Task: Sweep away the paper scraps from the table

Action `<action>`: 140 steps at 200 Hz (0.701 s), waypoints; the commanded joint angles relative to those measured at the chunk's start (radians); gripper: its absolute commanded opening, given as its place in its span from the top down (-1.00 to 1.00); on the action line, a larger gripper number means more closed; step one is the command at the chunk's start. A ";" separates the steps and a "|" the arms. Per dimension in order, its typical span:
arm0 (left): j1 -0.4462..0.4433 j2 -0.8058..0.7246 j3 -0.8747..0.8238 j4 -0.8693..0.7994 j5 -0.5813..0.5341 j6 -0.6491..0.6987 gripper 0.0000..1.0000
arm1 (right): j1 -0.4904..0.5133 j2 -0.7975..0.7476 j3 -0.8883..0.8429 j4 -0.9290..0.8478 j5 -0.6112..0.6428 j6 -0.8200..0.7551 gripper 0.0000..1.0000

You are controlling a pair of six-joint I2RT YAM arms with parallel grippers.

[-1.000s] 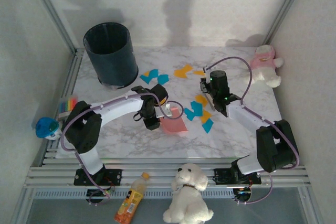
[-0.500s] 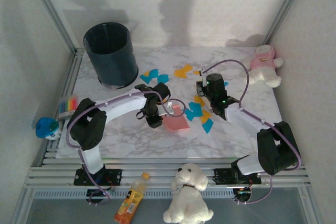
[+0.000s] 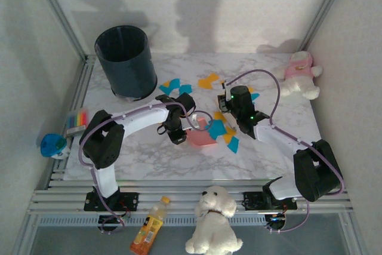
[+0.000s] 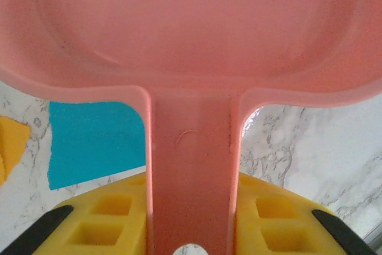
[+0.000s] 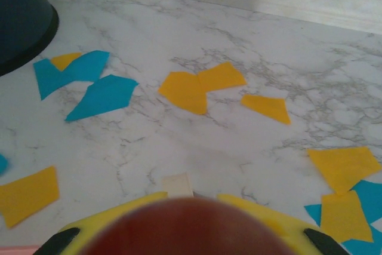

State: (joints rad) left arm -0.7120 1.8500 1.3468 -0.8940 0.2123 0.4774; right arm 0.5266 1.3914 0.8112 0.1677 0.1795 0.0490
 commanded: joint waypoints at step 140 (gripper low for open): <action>0.002 0.030 0.030 -0.010 -0.033 -0.003 1.00 | 0.039 -0.063 0.042 -0.034 -0.091 0.040 1.00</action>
State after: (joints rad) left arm -0.7120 1.8690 1.3674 -0.8909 0.2119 0.4744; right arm 0.5552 1.3739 0.8169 0.1581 0.1028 0.0719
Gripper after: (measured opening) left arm 0.263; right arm 0.245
